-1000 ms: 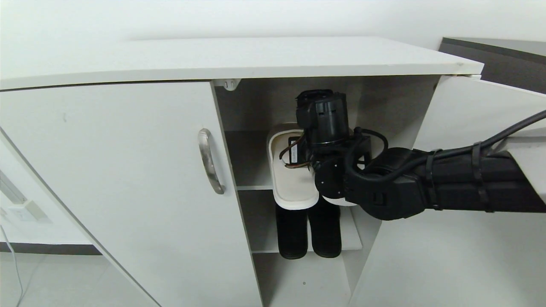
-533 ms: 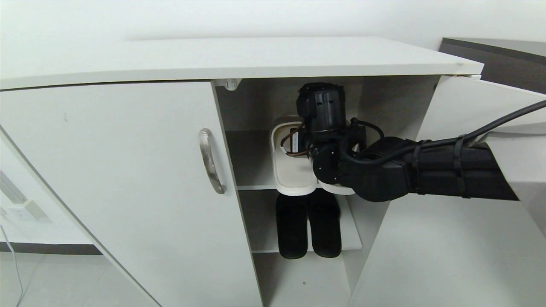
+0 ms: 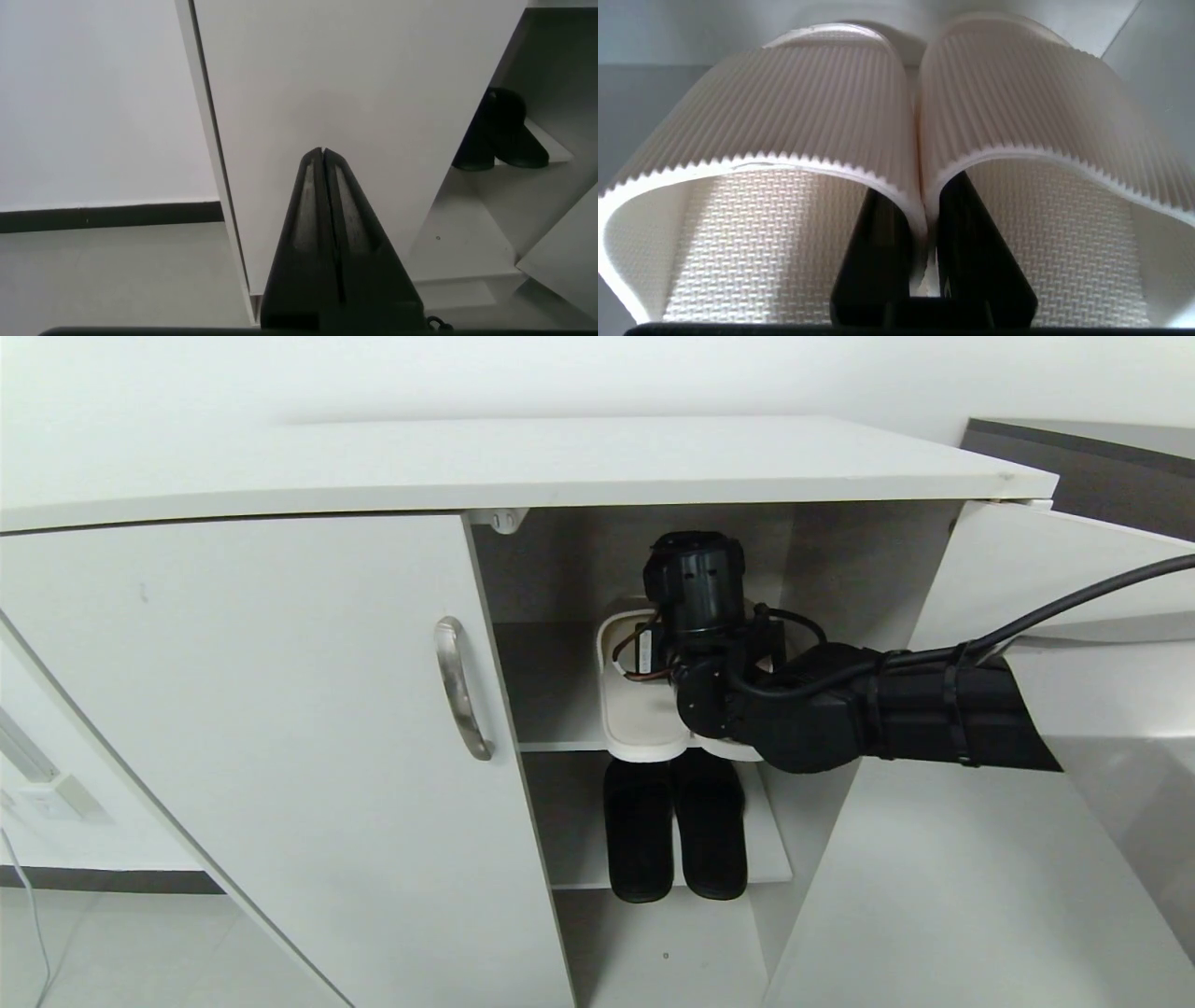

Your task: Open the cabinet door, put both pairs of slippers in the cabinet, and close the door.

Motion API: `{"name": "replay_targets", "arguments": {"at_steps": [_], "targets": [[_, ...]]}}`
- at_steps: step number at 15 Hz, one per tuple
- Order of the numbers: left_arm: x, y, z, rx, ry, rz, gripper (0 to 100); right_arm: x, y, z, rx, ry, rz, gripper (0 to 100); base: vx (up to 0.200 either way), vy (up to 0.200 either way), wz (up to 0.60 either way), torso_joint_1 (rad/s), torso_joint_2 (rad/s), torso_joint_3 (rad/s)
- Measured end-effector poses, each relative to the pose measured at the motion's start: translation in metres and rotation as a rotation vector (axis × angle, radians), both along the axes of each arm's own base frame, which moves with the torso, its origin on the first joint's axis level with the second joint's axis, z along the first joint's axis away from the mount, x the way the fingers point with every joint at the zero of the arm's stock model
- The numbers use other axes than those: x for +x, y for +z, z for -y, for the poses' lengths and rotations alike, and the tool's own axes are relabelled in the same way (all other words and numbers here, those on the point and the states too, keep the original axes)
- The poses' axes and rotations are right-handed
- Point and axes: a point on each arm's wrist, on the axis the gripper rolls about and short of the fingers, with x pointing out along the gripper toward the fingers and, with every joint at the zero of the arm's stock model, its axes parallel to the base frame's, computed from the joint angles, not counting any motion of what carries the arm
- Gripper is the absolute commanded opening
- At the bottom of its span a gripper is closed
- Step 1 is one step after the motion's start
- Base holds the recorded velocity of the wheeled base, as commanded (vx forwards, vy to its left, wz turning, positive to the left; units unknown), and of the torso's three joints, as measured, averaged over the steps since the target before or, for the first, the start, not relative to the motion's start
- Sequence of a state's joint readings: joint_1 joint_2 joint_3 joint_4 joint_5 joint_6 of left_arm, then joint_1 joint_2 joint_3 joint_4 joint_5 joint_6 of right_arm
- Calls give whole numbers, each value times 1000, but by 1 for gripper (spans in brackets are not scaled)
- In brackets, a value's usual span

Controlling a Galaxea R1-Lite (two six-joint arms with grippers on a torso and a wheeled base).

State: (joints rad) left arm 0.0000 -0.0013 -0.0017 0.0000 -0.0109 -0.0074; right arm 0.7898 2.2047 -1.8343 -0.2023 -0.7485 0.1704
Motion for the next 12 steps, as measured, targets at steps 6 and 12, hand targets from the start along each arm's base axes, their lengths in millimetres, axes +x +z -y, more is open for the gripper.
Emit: {"name": "replay_targets", "arguments": {"at_steps": [6, 12], "targets": [[0, 0, 0, 0, -1, 0, 0, 1, -9, 0, -38, -2, -42, 100, 0, 0, 0, 0, 0, 0], [0, 0, 0, 0, -1, 0, 0, -13, -9, -2, -52, 22, -57, 100, 0, 0, 0, 0, 0, 0]]}}
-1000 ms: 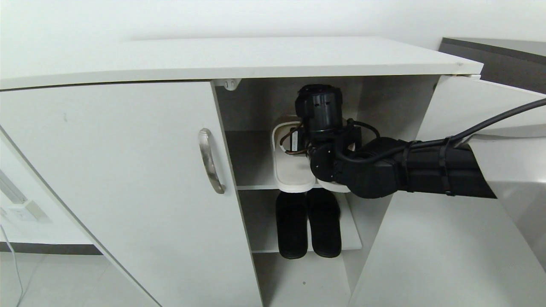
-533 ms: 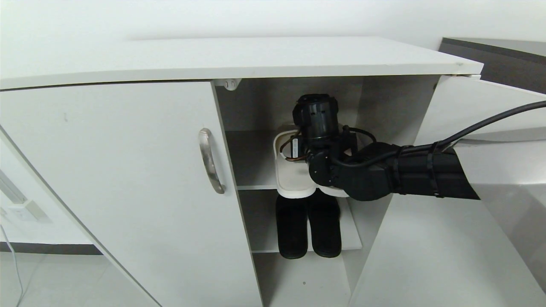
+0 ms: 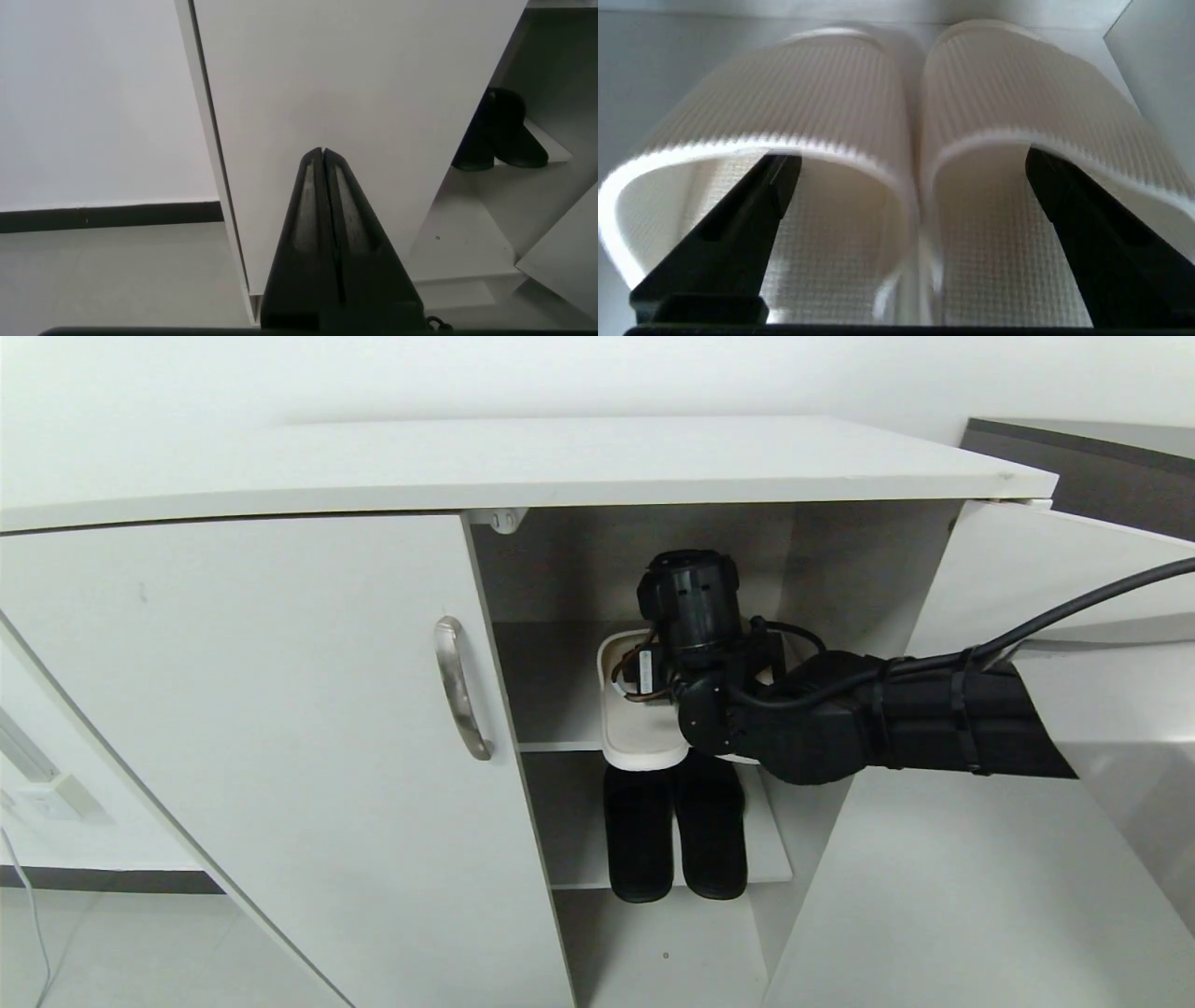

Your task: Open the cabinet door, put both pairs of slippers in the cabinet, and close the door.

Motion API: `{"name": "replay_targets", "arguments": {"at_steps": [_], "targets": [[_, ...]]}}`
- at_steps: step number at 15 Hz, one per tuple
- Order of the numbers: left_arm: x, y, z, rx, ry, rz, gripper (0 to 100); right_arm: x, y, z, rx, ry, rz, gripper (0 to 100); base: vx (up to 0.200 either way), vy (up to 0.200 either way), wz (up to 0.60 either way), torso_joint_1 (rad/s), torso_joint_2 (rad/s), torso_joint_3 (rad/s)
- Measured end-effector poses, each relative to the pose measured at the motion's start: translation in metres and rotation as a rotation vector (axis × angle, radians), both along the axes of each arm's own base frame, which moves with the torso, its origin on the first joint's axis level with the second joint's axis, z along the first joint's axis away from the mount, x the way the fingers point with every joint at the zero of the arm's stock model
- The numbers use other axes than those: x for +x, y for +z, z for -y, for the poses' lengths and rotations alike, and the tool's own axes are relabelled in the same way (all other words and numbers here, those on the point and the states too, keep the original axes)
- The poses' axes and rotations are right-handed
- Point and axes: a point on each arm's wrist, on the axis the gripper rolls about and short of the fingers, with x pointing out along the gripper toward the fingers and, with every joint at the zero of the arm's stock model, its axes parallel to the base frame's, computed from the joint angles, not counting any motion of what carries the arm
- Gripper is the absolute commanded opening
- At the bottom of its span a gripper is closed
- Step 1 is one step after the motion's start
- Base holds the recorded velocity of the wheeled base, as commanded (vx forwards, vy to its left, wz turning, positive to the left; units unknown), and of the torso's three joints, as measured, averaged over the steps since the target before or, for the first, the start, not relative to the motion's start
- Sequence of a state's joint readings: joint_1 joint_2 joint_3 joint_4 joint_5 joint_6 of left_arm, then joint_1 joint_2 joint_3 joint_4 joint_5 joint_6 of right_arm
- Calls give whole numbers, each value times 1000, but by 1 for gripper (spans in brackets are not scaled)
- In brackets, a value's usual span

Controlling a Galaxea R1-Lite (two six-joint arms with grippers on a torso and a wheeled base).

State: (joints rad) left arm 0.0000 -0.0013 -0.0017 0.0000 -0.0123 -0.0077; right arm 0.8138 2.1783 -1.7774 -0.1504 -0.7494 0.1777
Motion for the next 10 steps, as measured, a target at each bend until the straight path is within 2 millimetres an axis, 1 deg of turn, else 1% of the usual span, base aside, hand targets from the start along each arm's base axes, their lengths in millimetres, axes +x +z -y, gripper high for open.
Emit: {"name": "replay_targets", "arguments": {"at_steps": [3, 5, 10], "targets": [[0, 0, 0, 0, 0, 0, 0, -21, 6, 2, 3, 23, -7, 100, 0, 0, 0, 0, 0, 0], [0, 0, 0, 0, 0, 0, 0, -37, 12, 6, 0, 42, -13, 100, 0, 0, 0, 0, 0, 0], [0, 0, 0, 0, 0, 0, 0, -94, 25, 26, 0, 116, -31, 100, 0, 0, 0, 0, 0, 0]]}}
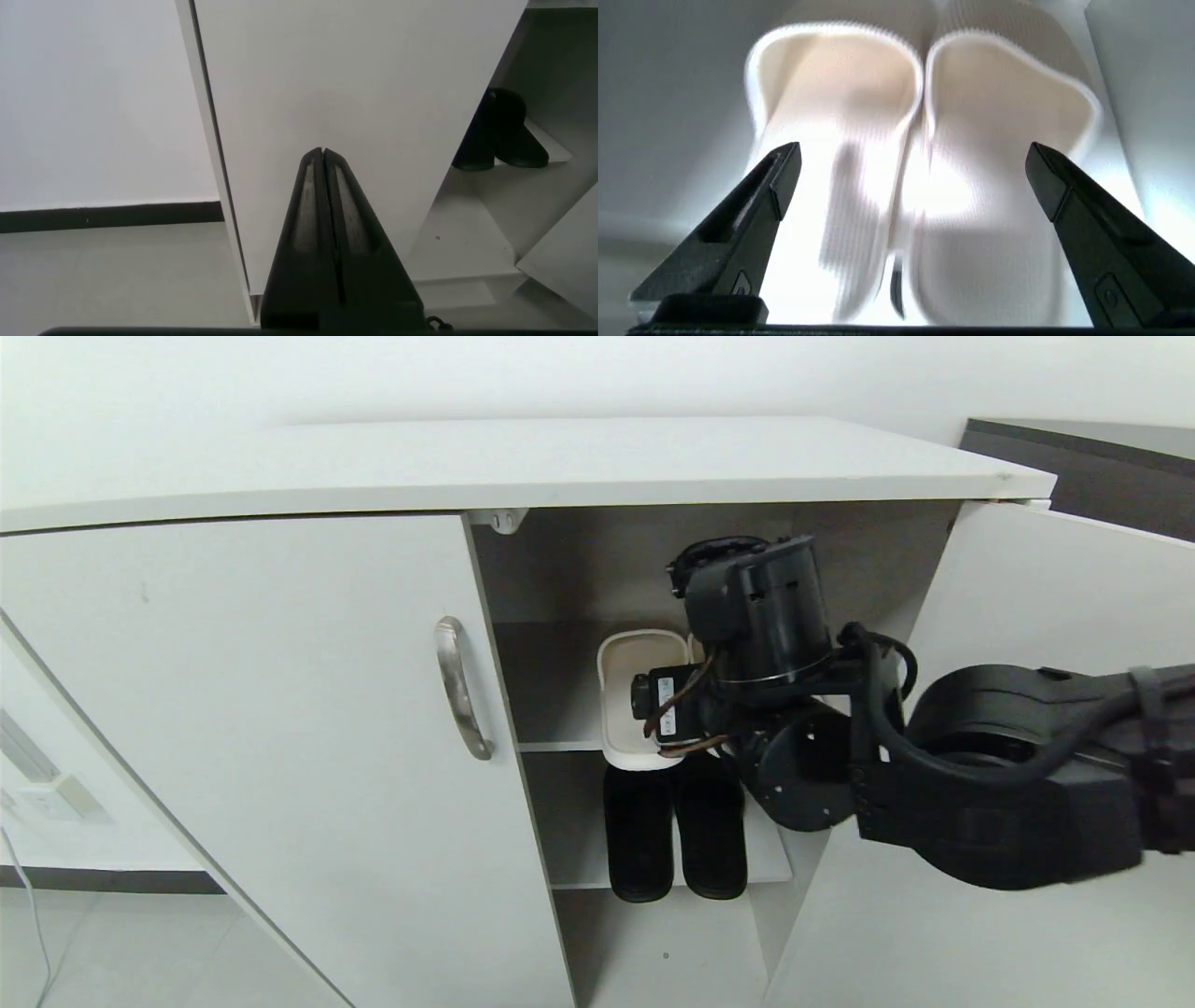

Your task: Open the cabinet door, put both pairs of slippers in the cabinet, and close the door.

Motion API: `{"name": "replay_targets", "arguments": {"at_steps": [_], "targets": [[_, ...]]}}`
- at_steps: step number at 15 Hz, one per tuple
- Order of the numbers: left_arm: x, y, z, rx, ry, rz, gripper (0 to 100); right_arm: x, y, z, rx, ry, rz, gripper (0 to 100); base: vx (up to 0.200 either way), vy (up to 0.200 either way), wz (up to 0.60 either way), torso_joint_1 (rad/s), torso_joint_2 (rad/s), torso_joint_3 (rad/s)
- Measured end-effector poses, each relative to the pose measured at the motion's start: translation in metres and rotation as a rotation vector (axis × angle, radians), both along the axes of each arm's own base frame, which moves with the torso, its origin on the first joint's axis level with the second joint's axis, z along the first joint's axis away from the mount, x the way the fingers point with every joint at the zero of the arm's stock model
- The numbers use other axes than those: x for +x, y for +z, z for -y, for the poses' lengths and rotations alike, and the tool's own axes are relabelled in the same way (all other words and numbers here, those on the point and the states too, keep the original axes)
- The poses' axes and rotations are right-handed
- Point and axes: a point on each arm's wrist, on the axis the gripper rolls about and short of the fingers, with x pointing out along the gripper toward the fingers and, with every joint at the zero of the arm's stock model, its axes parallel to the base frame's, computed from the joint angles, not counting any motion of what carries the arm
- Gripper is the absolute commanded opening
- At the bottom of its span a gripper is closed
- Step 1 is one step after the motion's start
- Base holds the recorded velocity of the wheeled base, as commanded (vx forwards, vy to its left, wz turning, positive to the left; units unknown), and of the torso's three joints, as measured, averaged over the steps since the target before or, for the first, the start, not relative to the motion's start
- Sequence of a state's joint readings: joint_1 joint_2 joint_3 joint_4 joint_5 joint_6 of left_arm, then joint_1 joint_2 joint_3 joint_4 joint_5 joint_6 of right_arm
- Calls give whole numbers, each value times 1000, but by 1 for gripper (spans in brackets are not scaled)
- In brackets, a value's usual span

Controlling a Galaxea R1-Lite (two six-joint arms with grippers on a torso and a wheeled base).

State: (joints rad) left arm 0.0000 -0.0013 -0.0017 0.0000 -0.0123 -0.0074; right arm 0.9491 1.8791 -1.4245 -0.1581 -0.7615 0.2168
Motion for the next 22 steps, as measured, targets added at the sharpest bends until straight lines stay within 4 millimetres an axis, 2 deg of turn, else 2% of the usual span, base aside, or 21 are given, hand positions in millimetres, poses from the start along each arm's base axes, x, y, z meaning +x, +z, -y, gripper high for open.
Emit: {"name": "replay_targets", "arguments": {"at_steps": [6, 10, 15, 16, 22], "targets": [[0, 0, 0, 0, -1, 0, 0, -55, 0, 31, 36, 96, -41, 100, 0, 0, 0, 0, 0, 0], [0, 0, 0, 2, -1, 0, 0, -74, -14, 48, 86, 203, -39, 100, 0, 0, 0, 0, 0, 0], [0, 0, 0, 2, -1, 0, 0, -91, -34, 55, 101, 253, -32, 100, 0, 0, 0, 0, 0, 0], [0, 0, 0, 3, -1, 0, 0, -96, -37, 56, 101, 272, -32, 0, 0, 0, 0, 0, 0, 0], [0, 0, 0, 2, 0, 0, 0, -103, -44, 56, 81, 305, -40, 0, 0, 0, 0, 0, 0, 0]]}}
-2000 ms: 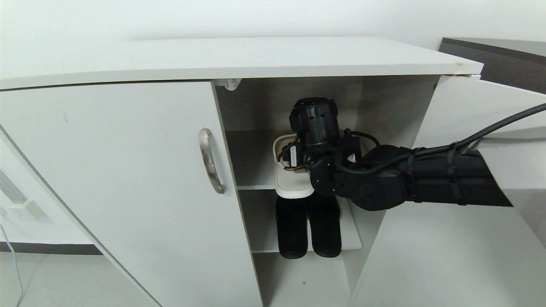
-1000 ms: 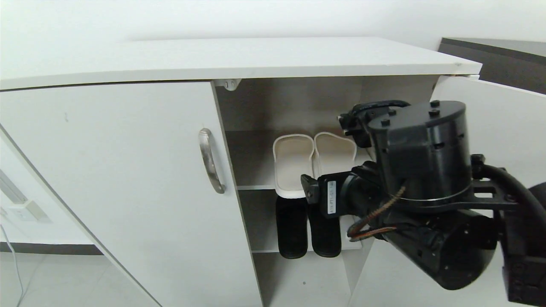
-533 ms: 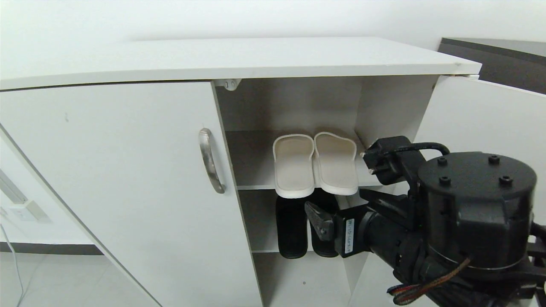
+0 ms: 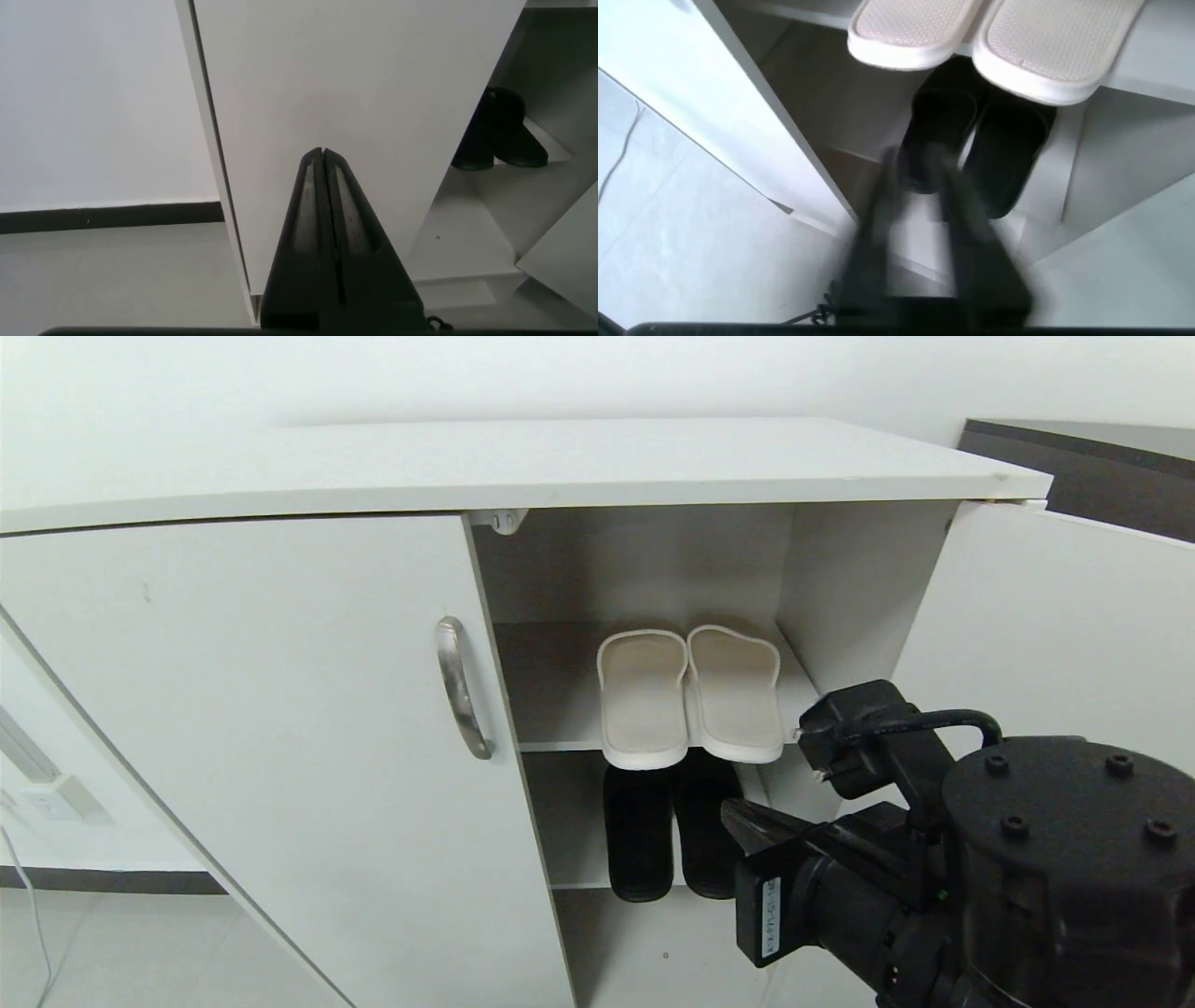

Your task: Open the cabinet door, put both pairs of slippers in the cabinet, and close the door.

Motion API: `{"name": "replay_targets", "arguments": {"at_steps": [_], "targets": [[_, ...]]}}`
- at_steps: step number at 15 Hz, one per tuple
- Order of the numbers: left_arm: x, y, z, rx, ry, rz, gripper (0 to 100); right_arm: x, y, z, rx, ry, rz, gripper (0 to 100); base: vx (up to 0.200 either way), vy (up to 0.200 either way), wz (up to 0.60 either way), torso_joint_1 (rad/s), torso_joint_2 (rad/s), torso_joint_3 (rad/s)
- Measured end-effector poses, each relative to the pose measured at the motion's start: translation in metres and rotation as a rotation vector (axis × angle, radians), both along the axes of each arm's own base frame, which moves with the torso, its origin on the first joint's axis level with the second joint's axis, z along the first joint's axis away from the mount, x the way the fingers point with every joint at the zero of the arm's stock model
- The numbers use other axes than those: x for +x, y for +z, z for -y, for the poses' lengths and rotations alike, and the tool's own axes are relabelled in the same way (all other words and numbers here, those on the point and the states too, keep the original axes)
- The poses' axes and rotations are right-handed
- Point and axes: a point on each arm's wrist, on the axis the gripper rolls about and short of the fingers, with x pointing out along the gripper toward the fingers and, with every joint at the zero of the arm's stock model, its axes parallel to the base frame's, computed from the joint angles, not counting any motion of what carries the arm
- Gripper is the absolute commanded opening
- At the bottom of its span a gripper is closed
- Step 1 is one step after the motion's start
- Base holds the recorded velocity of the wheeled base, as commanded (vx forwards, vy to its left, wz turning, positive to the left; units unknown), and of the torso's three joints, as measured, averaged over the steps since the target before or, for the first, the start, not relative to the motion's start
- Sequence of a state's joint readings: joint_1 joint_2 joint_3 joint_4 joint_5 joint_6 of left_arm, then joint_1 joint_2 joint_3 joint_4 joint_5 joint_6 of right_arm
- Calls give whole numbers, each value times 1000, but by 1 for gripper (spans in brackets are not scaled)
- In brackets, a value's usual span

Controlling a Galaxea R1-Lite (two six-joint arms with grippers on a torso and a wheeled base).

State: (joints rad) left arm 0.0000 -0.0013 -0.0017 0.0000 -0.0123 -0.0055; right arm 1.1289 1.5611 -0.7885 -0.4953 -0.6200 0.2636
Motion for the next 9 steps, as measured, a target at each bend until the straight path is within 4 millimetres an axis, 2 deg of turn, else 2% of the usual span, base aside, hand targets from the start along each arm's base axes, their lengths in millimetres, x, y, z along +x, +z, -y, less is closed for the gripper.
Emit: {"name": "replay_targets", "arguments": {"at_steps": [9], "targets": [[0, 0, 0, 0, 0, 0, 0, 1, -6, -4, -26, -2, -7, 0, 0, 0, 0, 0, 0, 0]]}}
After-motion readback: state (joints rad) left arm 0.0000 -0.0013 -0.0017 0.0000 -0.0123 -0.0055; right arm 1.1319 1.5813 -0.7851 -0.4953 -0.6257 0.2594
